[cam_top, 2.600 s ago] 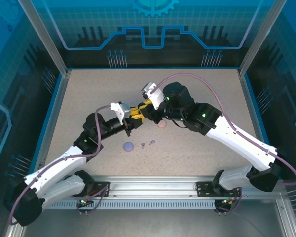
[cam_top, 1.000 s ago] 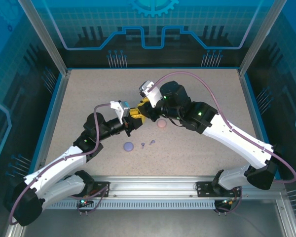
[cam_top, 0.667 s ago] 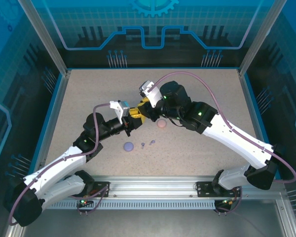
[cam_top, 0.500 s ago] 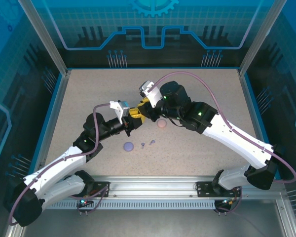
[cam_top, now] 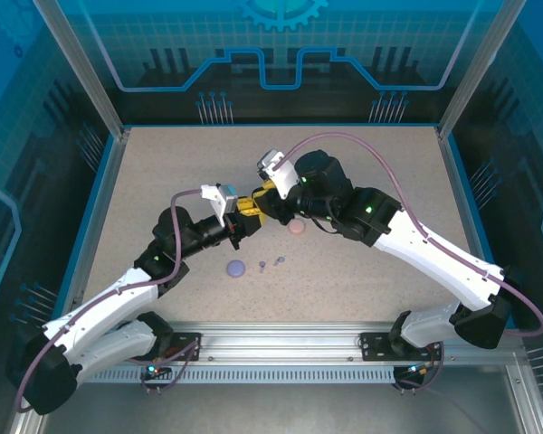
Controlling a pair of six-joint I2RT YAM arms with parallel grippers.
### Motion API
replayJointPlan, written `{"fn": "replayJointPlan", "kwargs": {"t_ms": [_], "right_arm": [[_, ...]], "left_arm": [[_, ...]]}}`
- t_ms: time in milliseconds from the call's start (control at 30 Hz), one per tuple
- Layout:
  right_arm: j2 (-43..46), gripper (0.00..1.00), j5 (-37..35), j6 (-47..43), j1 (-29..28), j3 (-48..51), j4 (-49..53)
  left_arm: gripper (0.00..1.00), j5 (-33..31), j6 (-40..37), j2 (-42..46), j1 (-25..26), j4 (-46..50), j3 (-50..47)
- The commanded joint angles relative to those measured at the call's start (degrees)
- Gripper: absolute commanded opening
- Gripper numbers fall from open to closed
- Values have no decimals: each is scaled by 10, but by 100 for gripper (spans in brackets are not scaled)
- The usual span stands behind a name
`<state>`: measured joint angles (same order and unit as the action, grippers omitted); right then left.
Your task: Insert the wireless bluetooth earbuds into the charging case
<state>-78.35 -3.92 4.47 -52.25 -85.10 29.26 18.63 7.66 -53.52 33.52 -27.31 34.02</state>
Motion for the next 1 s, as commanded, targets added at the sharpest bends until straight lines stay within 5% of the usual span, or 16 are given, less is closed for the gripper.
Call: {"fn": "replayJointPlan", "kwargs": {"t_ms": [0,433,633,867,967], "right_arm": [[14,23,9,7,-4,8,11],[26,37,29,24,11,-13,8],[64,59,66,57,47,-9,-7],[115,100,186,115,126,62,-54],[118,100,245,141,151,87,-77]], "left_arm": [[0,-13,13,13,3,-16,15],[0,-7,-3,8,3,-18,10],[0,0,-19,13,2,-20,5],[0,26,-27,19,3,-32,5],[0,44,-29,20,3,-36,11]]}}
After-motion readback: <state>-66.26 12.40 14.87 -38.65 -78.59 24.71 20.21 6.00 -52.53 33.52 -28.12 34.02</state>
